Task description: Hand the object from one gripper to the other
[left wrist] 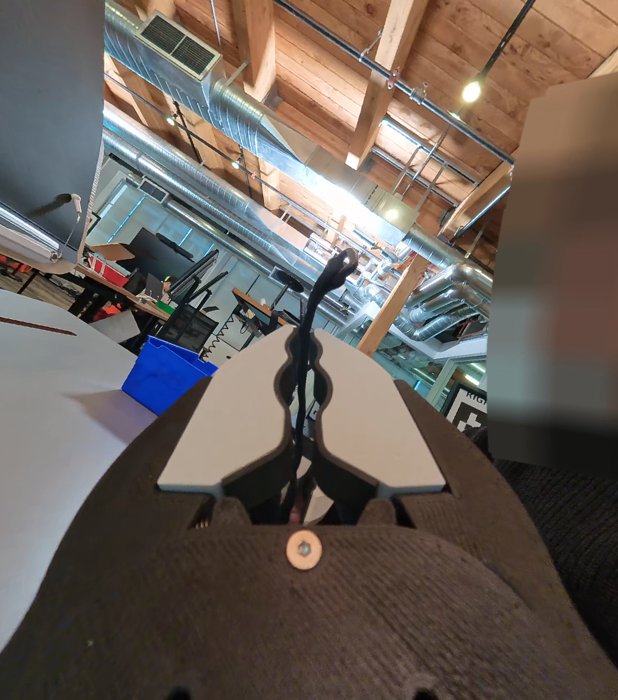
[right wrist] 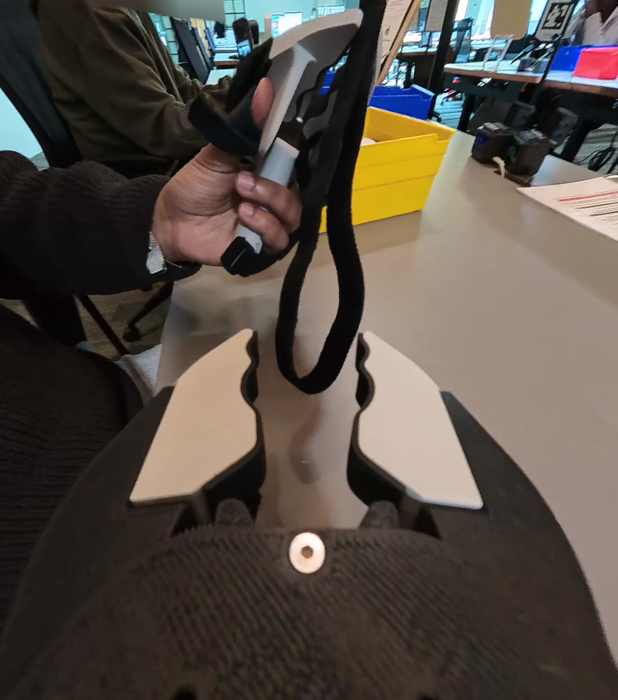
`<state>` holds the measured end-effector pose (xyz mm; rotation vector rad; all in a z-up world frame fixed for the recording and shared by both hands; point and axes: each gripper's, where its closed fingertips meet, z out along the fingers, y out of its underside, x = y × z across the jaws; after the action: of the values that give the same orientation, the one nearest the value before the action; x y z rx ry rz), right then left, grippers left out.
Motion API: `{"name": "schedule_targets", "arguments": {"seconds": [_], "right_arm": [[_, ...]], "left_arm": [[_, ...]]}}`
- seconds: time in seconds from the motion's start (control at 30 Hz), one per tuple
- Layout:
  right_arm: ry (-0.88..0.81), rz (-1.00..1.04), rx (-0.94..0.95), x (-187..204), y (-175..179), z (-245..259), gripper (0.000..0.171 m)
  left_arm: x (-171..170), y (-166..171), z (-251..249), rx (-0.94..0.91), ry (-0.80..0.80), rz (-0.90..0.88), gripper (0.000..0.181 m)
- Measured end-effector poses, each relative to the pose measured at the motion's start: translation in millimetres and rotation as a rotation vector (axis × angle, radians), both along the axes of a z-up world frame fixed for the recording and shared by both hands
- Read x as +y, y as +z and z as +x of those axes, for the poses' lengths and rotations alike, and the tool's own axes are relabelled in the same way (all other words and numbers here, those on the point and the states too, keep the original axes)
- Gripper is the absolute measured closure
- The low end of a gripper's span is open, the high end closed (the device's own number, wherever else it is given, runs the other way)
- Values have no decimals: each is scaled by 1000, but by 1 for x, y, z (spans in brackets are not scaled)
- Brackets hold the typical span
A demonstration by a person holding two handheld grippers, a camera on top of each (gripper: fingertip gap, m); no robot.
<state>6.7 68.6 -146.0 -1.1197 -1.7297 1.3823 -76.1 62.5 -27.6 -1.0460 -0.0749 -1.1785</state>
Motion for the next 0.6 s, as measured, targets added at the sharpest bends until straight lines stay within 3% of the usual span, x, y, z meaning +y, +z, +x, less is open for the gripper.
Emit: {"name": "schedule_targets", "arguments": {"seconds": [0.23,0.43,0.6], "right_arm": [[32,-47,-69,-5,-11,-1,113],[93,-84,-93,-16,-9,4,146],[83,-123,-56,-12,0,5,155]], "left_arm": [[-2,4,0,-48,-34,23,176],[-2,3,-3,-32,-7,27,176],[-1,-1,-12,-44,14,22,177]]}}
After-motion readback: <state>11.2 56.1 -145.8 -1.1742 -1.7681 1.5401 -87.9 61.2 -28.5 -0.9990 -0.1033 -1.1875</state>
